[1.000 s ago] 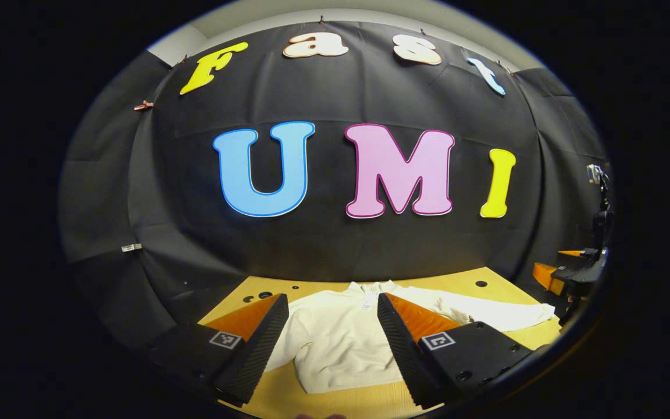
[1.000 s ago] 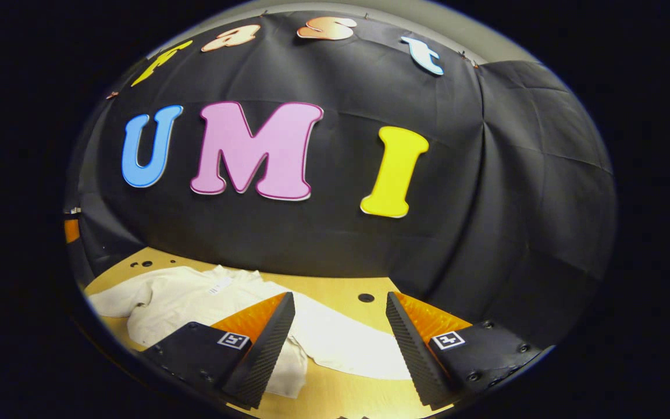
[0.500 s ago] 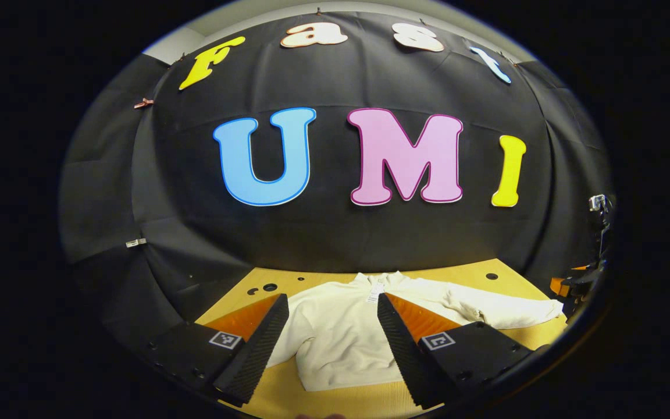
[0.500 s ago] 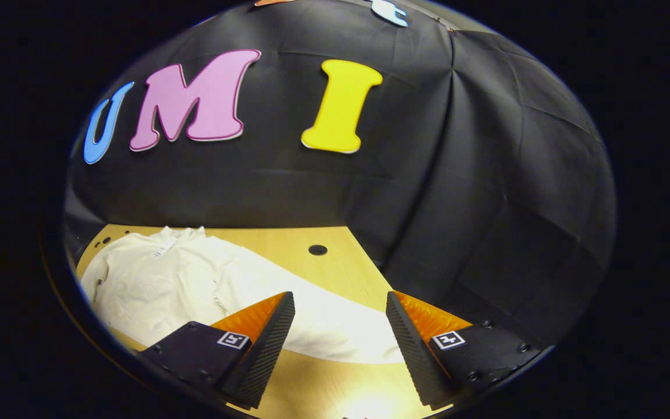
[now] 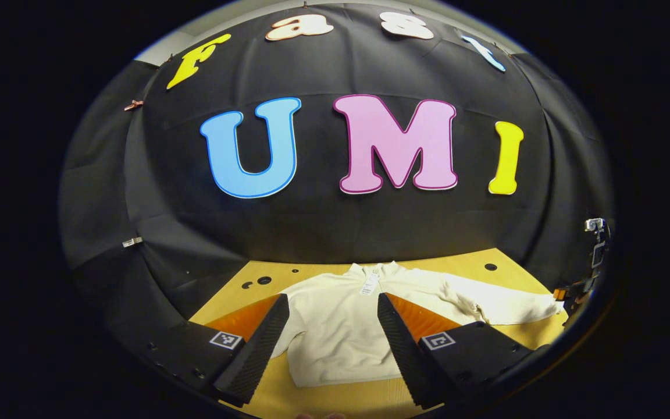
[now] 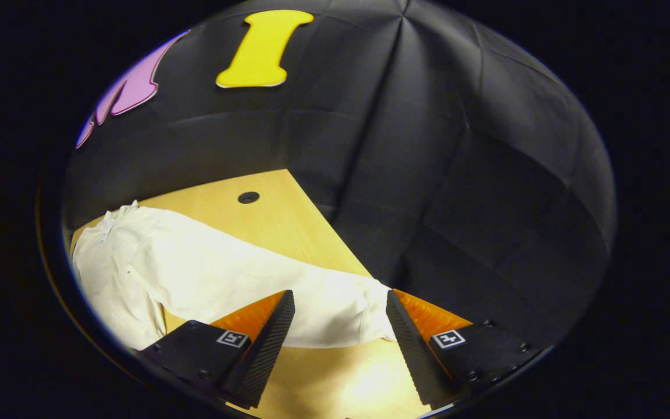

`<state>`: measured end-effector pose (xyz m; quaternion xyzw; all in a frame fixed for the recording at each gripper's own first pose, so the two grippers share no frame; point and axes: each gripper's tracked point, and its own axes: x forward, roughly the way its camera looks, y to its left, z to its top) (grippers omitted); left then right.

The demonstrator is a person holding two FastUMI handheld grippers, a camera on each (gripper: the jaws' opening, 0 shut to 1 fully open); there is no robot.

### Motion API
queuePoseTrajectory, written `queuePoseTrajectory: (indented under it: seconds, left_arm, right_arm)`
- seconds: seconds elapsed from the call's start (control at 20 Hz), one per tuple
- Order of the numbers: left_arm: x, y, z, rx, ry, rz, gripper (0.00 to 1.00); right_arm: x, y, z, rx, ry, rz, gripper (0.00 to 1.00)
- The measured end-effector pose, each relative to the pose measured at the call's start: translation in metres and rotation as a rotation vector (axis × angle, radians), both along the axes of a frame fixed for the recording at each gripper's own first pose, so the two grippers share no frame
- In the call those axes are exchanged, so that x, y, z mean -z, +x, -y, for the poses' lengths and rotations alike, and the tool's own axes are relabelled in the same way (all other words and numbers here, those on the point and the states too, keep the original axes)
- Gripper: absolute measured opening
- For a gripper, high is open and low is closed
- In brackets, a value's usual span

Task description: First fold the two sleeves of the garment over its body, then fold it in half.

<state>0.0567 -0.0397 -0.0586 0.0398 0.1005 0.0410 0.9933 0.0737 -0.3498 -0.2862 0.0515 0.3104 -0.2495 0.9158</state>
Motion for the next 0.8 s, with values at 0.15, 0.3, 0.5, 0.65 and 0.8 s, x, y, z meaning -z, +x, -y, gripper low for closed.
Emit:
queuePoseTrajectory:
  seconds: [0.15,0.3,0.5,0.65,0.8]
  left_arm:
    - [-0.002,0.003,0.004,0.001,0.013,0.0,0.96]
    - [-0.001,0.002,0.005,-0.007,0.013,-0.01,0.98]
    - [-0.006,0.004,0.005,-0.022,0.015,-0.009,0.98]
    - [-0.004,0.003,0.006,-0.03,0.017,-0.019,0.98]
    - [-0.007,0.003,0.013,-0.028,0.018,-0.015,0.98]
  right_arm:
    - [0.025,-0.004,0.018,0.05,0.033,-0.047,0.98]
    - [0.053,-0.009,0.033,0.088,0.084,-0.097,0.98]
    - [0.081,-0.017,0.04,0.138,0.158,-0.147,0.98]
    - [0.082,-0.018,0.041,0.14,0.188,-0.128,0.97]
    - [0.081,-0.02,0.039,0.146,0.213,-0.111,0.97]
